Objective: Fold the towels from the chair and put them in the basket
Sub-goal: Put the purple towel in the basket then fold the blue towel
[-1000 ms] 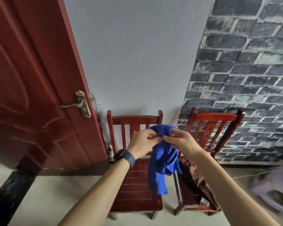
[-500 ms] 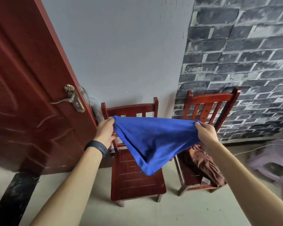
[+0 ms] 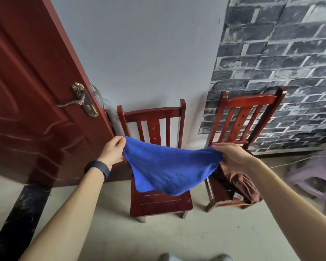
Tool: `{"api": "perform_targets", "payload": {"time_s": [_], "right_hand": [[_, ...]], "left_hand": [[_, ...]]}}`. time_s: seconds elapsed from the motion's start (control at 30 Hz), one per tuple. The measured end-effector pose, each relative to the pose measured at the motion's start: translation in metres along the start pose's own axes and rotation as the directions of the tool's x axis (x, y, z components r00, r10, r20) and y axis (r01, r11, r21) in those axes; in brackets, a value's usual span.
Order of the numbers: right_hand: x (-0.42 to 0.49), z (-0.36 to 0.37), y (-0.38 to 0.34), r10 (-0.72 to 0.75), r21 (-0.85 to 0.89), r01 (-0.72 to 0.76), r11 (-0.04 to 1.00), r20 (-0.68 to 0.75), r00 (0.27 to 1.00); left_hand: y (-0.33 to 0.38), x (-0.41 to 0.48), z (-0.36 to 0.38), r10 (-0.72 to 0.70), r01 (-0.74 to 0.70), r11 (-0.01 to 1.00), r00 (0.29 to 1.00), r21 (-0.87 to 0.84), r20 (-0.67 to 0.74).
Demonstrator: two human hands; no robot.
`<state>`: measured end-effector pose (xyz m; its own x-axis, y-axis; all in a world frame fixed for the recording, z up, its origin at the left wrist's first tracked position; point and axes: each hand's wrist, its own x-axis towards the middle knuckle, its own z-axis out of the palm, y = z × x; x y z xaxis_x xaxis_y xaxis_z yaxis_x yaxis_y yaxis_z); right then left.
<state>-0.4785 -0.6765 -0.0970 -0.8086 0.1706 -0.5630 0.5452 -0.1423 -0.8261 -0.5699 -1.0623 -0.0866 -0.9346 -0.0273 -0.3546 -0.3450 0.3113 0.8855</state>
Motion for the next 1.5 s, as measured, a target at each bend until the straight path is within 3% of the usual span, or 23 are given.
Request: {"api": "perform_targets", "payload": {"time_s": [0.1,0.17,0.27,0.33,0.4,0.47,0.53,0.57,0.63,0.7,0.77,0.83,0.9,0.97,1.13,1.3,1.4,1.5], "right_hand": [[0.004,-0.003,-0.005,-0.163,-0.004,0.164,0.987,-0.086,0.983],[0.005,0.002,-0.008,-0.259,-0.255,0.217,0.942,-0.145,0.955],[0.009,0.011,-0.003,-0.346,-0.628,0.158,0.762,-0.189,0.919],[0.006,0.016,-0.002,-0.388,-0.725,0.127,0.677,-0.205,0.898],[0.006,0.017,0.000,-0.402,-0.774,0.095,0.626,-0.217,0.890],[0.009,0.016,0.002,-0.339,-0.705,0.058,0.706,-0.266,0.902],[0.012,0.015,0.002,-0.125,-0.384,0.017,0.923,-0.257,0.958],[0.010,0.014,0.001,-0.010,-0.209,-0.026,0.978,-0.169,0.986],[0.006,0.008,0.000,0.071,-0.018,-0.071,0.997,-0.001,0.997],[0.006,0.004,0.000,0.033,-0.016,-0.032,0.999,0.064,0.997],[0.004,0.004,0.002,-0.025,-0.226,0.031,0.974,0.030,0.999],[0.005,0.003,0.008,-0.136,-0.551,0.089,0.830,-0.045,0.990],[0.007,0.002,0.014,-0.233,-0.712,0.085,0.697,-0.113,0.966],[0.006,0.004,0.016,-0.285,-0.714,0.086,0.694,-0.163,0.945],[0.003,0.005,0.023,-0.281,-0.632,0.092,0.770,-0.206,0.937],[0.000,0.004,0.026,-0.258,-0.331,0.186,0.925,-0.187,0.948],[0.005,0.009,0.025,-0.370,-0.461,0.252,0.851,-0.186,0.910],[0.001,0.011,0.017,-0.484,-0.688,0.271,0.673,-0.133,0.865]], "left_hand": [[-0.017,0.003,-0.015,0.118,-0.106,0.991,0.983,0.087,-0.142],[-0.028,0.001,-0.014,0.057,-0.049,0.997,0.989,0.058,-0.138],[-0.038,-0.004,-0.001,-0.097,0.091,0.992,0.993,-0.089,-0.068],[-0.033,-0.004,0.005,-0.149,0.131,0.968,0.986,-0.215,-0.071],[-0.030,-0.002,0.009,-0.148,0.130,0.970,0.986,-0.205,-0.075],[-0.034,-0.001,0.007,-0.127,0.120,0.986,0.990,-0.114,-0.056],[-0.038,0.002,0.004,-0.145,0.139,0.985,0.988,-0.099,-0.059],[-0.038,0.001,0.003,-0.179,0.171,0.978,0.982,-0.123,-0.055],[-0.034,-0.004,0.001,-0.225,0.216,0.947,0.974,-0.238,-0.012],[-0.032,-0.008,-0.004,-0.213,0.234,0.919,0.972,-0.318,0.098],[-0.033,-0.012,-0.011,-0.147,0.209,0.921,0.968,-0.330,0.203],[-0.035,-0.013,-0.013,-0.073,0.123,0.973,0.967,-0.196,0.243],[-0.037,-0.011,-0.011,0.008,-0.018,0.999,0.978,0.048,0.210],[-0.039,-0.011,-0.010,0.085,-0.123,0.969,0.981,0.215,0.175],[-0.042,-0.016,-0.009,0.154,-0.156,0.941,0.988,0.300,0.030],[-0.043,-0.027,-0.007,0.220,-0.153,0.877,0.971,0.456,-0.098],[-0.041,-0.030,-0.011,0.273,-0.166,0.809,0.956,0.564,-0.110],[-0.038,-0.024,-0.012,0.307,-0.167,0.753,0.945,0.637,-0.115]]}}
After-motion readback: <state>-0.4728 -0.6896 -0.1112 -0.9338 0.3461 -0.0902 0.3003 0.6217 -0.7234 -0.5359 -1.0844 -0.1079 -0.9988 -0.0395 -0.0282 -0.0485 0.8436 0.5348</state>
